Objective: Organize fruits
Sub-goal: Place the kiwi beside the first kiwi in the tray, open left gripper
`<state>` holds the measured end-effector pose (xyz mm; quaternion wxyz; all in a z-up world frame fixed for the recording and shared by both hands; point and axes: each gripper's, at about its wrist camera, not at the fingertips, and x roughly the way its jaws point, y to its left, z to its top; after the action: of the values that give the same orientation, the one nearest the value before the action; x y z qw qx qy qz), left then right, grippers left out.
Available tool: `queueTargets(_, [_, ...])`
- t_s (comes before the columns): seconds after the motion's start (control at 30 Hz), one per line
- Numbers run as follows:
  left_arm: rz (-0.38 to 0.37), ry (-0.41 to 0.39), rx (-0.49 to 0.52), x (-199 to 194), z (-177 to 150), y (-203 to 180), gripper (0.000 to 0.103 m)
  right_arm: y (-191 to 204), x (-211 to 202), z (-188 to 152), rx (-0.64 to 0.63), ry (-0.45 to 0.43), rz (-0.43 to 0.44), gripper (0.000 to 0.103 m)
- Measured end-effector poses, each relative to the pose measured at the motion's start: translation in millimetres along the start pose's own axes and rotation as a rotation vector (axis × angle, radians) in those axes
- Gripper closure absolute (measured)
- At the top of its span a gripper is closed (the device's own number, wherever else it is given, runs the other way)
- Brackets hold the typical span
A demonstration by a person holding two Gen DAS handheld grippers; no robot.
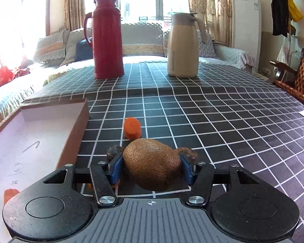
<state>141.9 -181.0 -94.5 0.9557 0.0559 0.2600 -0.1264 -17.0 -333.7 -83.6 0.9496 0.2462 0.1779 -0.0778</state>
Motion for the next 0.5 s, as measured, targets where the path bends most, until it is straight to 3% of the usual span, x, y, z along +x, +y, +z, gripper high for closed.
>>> queueTargets(0.13, [0.064, -0.005, -0.024, -15.2, 11.3, 39.2, 0.046, 2.6, -0.5, -0.6, -0.003, -0.002, 0.005, 0.000])
queueTargets(0.3, [0.218, 0.010, -0.058, -21.5, 11.7, 104.7, 0.046, 10.1, 1.2, -1.8, -0.019, 0.003, 0.015, 0.000])
queueTargets(0.5, [0.334, 0.140, -0.188, 0.0, -1.7, 173.7, 0.046, 22.6, 5.6, -5.3, -0.039, 0.013, 0.020, 0.000])
